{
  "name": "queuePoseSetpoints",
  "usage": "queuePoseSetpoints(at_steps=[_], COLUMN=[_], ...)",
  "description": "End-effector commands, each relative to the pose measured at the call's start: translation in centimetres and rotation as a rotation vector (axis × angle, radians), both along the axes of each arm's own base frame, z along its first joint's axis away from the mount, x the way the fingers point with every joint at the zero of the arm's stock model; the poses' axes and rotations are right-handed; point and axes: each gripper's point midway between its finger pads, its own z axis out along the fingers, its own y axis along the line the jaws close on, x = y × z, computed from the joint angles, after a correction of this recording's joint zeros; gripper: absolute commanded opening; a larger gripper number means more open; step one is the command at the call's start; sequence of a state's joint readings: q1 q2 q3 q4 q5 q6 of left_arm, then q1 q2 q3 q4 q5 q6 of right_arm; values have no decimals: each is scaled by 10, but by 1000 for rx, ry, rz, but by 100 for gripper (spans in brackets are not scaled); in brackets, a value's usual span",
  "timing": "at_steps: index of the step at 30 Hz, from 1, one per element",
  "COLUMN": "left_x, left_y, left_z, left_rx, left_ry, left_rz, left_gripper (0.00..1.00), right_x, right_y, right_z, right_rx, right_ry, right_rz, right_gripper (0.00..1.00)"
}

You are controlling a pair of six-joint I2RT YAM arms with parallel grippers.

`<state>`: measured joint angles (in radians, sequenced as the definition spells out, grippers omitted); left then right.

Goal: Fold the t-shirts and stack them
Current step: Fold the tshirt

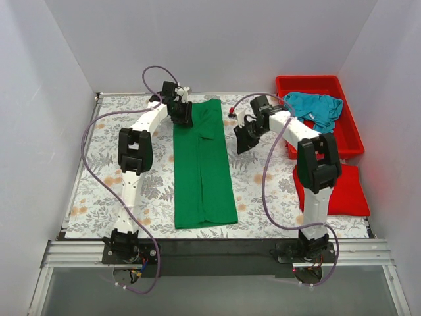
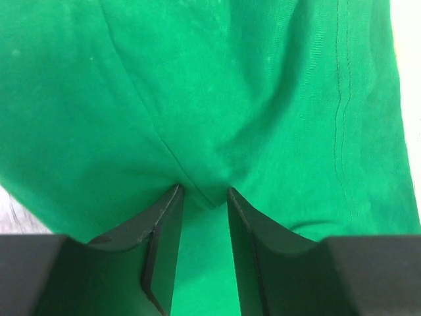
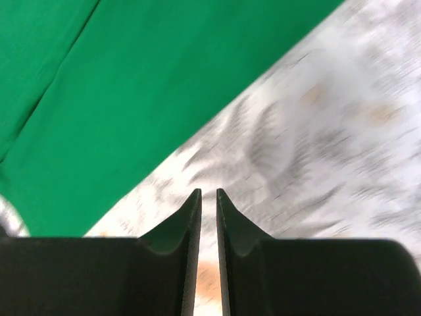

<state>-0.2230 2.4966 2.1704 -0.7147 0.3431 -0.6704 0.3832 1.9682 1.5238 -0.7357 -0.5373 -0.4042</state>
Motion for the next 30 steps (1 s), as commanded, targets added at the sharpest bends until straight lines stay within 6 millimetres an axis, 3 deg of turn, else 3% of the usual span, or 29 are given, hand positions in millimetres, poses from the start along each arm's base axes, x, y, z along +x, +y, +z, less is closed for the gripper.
queuePoseSetpoints(at_steps=[1, 2, 3, 6, 7, 8, 9, 10, 11, 12, 14, 15, 19, 24, 30], left_x=[30, 43, 49, 36, 32, 25, 13, 5, -3, -15, -28, -38, -55, -66, -65], left_y=[-3, -7, -12, -17, -18, -18, -16, -14, -13, -9, -3, 0, 6, 12, 16], left_z=[6, 33, 67, 99, 136, 146, 136, 149, 144, 126, 121, 105, 81, 52, 19], left_rx=[8, -17, -45, -99, -125, -133, -128, -130, -126, -111, -110, -104, -97, -63, -32], left_ry=[-77, -140, -213, -253, -322, -330, -290, -300, -277, -224, -198, -158, -87, -23, 30], left_rz=[2, -1, -8, -23, -36, -42, -40, -43, -50, -47, -42, -40, -32, -22, -6], left_gripper=[34, 34, 35, 42, 43, 44, 44, 44, 44, 43, 42, 41, 38, 37, 36], right_x=[62, 71, 87, 103, 104, 110, 111, 109, 111, 111, 111, 113, 123, 130, 140], right_y=[18, 21, 29, 43, 51, 57, 62, 70, 76, 81, 94, 99, 109, 105, 86], right_z=[23, 26, 42, 46, 48, 53, 53, 51, 51, 45, 41, 40, 16, -14, -42], right_rx=[59, 66, 95, 148, 177, 196, 200, 194, 196, 191, 186, 186, 136, 79, -17], right_ry=[-114, -126, -160, -155, -137, -166, -173, -183, -204, -206, -220, -233, -247, -244, -268], right_rz=[-57, -66, -81, -108, -123, -125, -125, -117, -111, -107, -99, -96, -109, -143, -225], right_gripper=[20, 20, 20, 20, 20, 20, 20, 20, 20, 20, 20, 20, 20, 20, 17])
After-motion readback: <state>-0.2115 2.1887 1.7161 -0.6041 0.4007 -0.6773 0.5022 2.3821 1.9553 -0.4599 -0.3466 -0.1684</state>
